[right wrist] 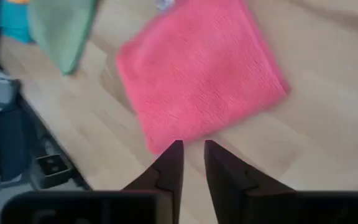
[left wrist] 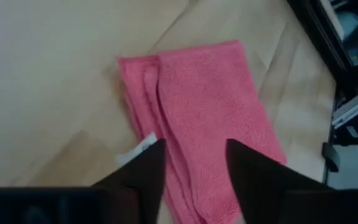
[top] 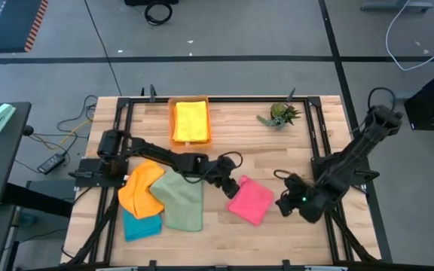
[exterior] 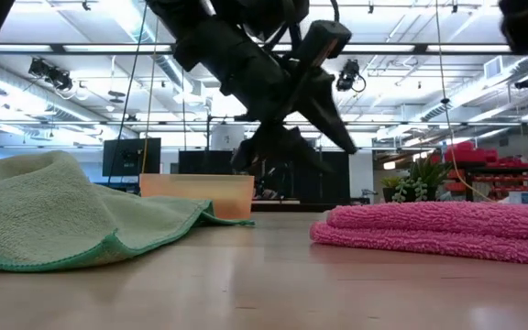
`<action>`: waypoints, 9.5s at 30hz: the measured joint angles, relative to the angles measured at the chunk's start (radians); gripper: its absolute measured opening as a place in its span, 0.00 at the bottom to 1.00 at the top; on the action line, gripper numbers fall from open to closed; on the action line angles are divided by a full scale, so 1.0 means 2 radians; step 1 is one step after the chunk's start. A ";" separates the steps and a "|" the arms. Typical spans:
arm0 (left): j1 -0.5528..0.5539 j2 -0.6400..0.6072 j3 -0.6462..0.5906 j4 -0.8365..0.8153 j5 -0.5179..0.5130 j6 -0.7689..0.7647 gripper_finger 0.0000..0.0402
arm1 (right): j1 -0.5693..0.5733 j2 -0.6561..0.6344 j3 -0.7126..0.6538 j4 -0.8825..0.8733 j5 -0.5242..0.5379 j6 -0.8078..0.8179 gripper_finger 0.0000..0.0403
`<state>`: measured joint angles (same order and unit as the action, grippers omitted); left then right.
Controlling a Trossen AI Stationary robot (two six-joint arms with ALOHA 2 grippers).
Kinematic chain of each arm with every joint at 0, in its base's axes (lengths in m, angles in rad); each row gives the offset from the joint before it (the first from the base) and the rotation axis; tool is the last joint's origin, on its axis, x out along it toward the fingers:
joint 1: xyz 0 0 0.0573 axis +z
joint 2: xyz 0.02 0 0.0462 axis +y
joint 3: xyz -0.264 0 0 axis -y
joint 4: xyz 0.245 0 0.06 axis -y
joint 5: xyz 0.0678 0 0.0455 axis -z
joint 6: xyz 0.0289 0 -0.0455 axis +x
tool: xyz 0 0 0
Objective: Fold microfiber towels
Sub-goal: Put the pink microfiber cloth into the orange bin, then fold the green microfiber cloth
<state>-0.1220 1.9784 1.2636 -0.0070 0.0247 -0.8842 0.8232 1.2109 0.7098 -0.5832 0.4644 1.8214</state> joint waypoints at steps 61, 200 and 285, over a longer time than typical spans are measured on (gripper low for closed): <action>-0.019 0.112 0.001 0.097 0.015 -0.033 0.09 | -0.045 0.128 -0.157 0.276 0.086 0.072 0.23; 0.427 -0.106 0.039 -0.341 0.018 0.411 0.02 | -0.544 0.078 0.180 0.037 -0.207 -0.653 0.40; -0.246 0.047 0.047 -0.238 -0.113 0.025 0.38 | -0.275 0.026 0.074 0.097 -0.141 -0.649 0.40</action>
<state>-0.6148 2.0718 1.3579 -0.4836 -0.2009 -0.8350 0.2737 1.2636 0.8581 -0.3885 0.1825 0.5232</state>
